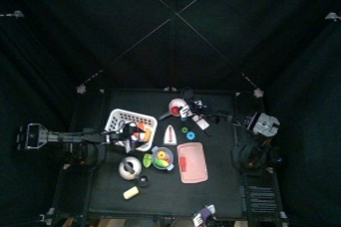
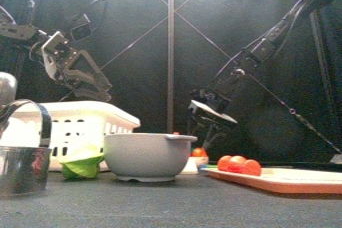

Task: Place carrot top in pan

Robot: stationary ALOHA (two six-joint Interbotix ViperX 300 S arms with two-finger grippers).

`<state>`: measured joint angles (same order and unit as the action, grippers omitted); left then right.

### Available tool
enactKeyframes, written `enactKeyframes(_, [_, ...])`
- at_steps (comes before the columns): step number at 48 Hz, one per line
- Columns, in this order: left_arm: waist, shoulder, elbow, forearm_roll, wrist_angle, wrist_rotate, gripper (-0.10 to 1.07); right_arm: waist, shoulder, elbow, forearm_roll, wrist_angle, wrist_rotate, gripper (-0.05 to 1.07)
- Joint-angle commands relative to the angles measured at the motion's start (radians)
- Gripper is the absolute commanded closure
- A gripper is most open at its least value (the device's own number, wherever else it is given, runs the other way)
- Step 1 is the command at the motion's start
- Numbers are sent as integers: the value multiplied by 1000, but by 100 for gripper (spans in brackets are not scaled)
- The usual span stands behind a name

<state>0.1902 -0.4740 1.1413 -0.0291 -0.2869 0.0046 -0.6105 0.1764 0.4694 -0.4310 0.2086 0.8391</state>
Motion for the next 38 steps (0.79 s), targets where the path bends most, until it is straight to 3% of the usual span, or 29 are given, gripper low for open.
enactKeyframes(1, [-2, -2, -11, 2, -9, 2, 4, -5, -17, -26, 3, -3, 0, 6])
enactKeyframes(38, [-2, -2, -6, 2, -8, 2, 4, 26, -35, -29, -14, 97, -12, 4])
